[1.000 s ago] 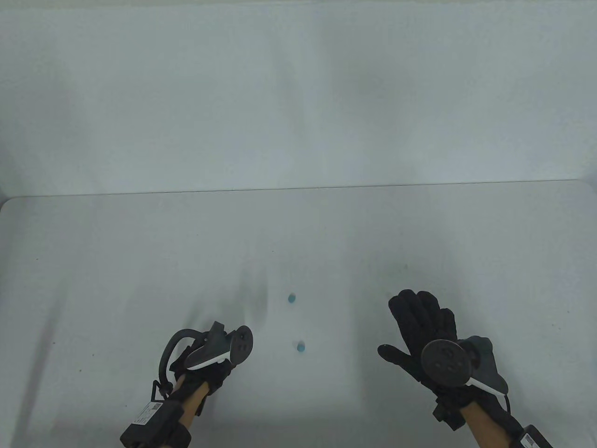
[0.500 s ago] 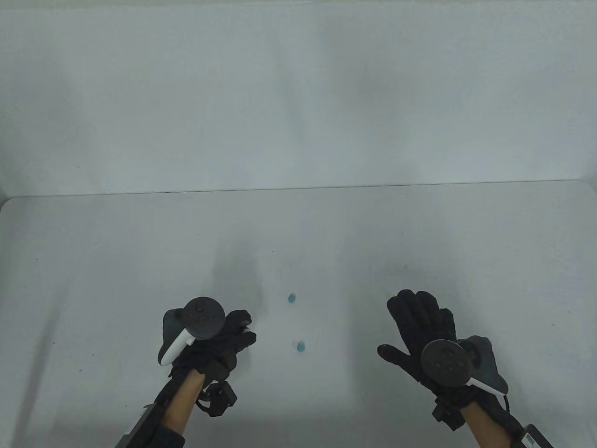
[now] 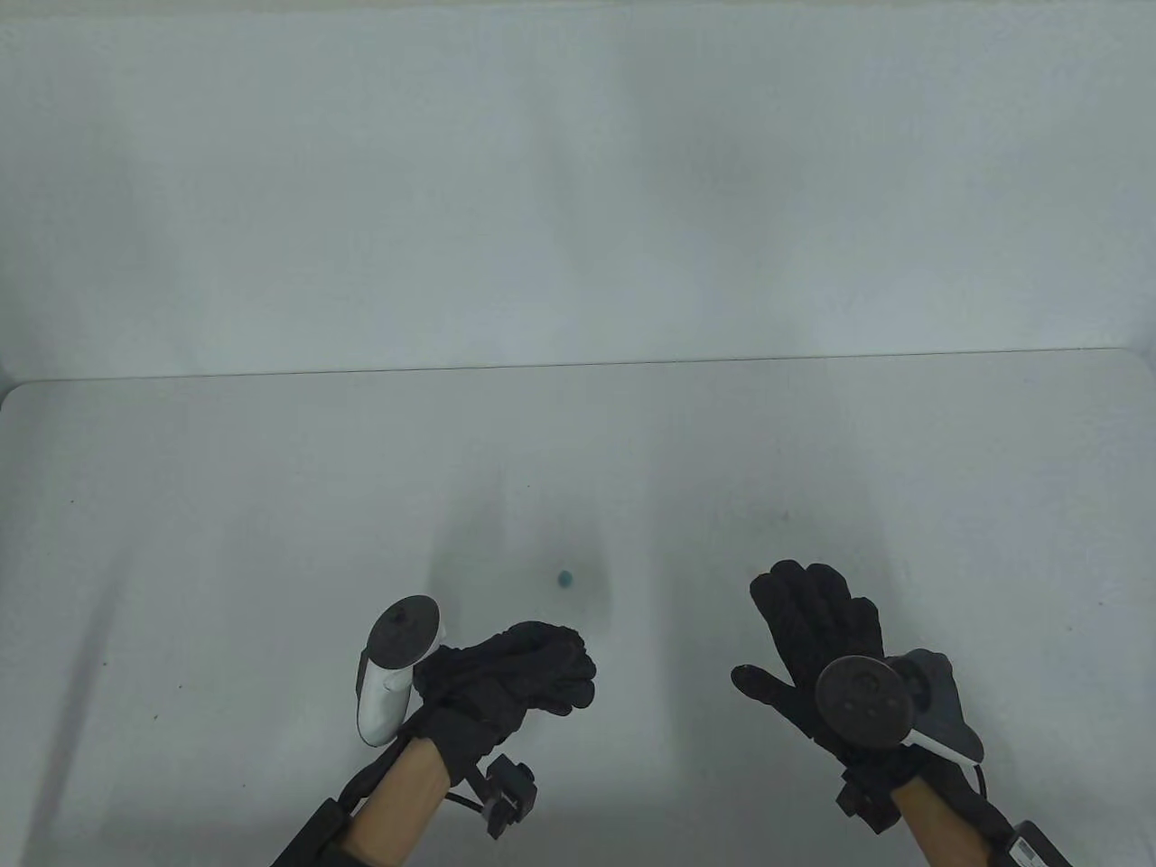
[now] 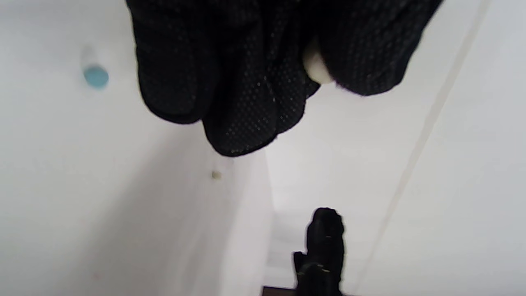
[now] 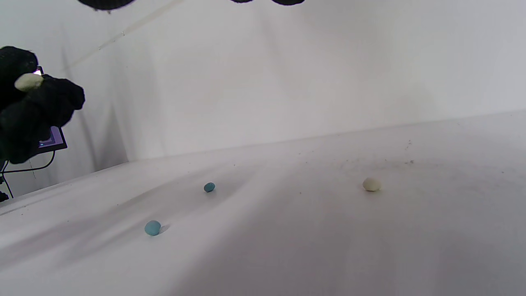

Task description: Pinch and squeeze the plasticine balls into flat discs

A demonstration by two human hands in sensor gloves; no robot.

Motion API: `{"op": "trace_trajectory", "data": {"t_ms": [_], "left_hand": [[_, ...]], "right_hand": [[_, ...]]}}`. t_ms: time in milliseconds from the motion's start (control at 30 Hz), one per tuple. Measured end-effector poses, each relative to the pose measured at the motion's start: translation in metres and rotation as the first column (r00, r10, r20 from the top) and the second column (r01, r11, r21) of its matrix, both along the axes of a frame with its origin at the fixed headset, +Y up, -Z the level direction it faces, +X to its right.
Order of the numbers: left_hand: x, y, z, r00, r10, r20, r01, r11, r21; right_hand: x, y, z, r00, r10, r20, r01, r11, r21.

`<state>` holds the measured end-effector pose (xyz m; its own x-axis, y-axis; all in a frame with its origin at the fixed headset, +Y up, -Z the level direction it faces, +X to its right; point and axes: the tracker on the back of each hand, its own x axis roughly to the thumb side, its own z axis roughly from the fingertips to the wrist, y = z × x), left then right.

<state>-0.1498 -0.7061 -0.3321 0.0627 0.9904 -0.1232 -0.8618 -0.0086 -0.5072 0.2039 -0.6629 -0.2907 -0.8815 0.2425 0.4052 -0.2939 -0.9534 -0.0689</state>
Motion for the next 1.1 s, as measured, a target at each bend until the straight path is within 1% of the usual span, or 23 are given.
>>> {"op": "trace_trajectory", "data": {"t_ms": [33,133,200,267,333,400,467,600,700,800,867,933,1000,1100], "left_hand": [[0.002,-0.002,0.001,1.000,0.015,0.008,-0.015,1.000,-0.010],[0.003,-0.005,0.003,1.000,-0.003,0.002,0.003,1.000,0.001],[0.002,-0.006,0.003,1.000,-0.006,-0.016,0.006,1.000,-0.002],[0.000,-0.007,0.003,0.999,-0.028,-0.043,0.029,0.999,0.023],[0.000,-0.008,0.003,0.997,-0.028,-0.068,0.029,0.999,0.016],[-0.001,-0.011,0.001,0.999,-0.010,-0.045,0.009,1.000,-0.024],[-0.003,-0.016,0.001,0.996,0.000,-0.085,-0.006,0.998,-0.068],[-0.005,-0.022,0.002,0.997,0.027,-0.071,-0.037,0.989,-0.143],[-0.006,-0.020,0.003,0.994,0.071,-0.083,-0.084,0.984,-0.159],[-0.008,-0.019,0.003,0.990,0.110,-0.083,-0.121,0.981,-0.154],[-0.009,-0.019,0.003,0.985,0.146,-0.086,-0.160,0.972,-0.174],[-0.010,-0.017,0.003,0.989,0.109,-0.103,-0.124,0.980,-0.156],[-0.011,-0.015,0.003,0.993,0.045,-0.106,-0.058,0.991,-0.124],[-0.010,-0.014,0.003,0.993,0.035,-0.112,-0.049,0.992,-0.120]], "right_hand": [[0.000,0.000,0.000,1.000,0.001,0.000,-0.001,1.000,-0.001],[0.000,0.000,0.000,1.000,0.000,0.001,0.000,1.000,-0.001],[0.000,0.000,0.000,1.000,0.000,0.001,0.000,1.000,-0.001],[0.000,0.000,0.000,1.000,0.008,0.003,-0.008,1.000,0.001],[0.000,0.000,0.000,1.000,0.009,0.004,-0.009,1.000,0.001],[0.000,0.000,0.000,1.000,0.004,0.004,-0.004,1.000,-0.001],[0.000,0.000,0.000,1.000,0.003,0.006,-0.003,1.000,-0.001],[0.000,-0.001,0.000,1.000,0.001,0.007,-0.001,1.000,-0.002],[0.000,-0.001,-0.001,1.000,0.001,0.008,-0.001,1.000,-0.005],[0.000,-0.001,-0.001,1.000,-0.003,0.007,0.003,1.000,-0.008],[0.000,-0.001,-0.001,1.000,-0.004,0.007,0.004,1.000,-0.008],[0.000,-0.001,-0.001,1.000,-0.004,0.005,0.004,1.000,-0.010],[0.000,-0.001,-0.001,1.000,-0.004,0.005,0.004,1.000,-0.011],[0.000,-0.001,-0.001,1.000,-0.004,0.006,0.004,1.000,-0.011]]}}
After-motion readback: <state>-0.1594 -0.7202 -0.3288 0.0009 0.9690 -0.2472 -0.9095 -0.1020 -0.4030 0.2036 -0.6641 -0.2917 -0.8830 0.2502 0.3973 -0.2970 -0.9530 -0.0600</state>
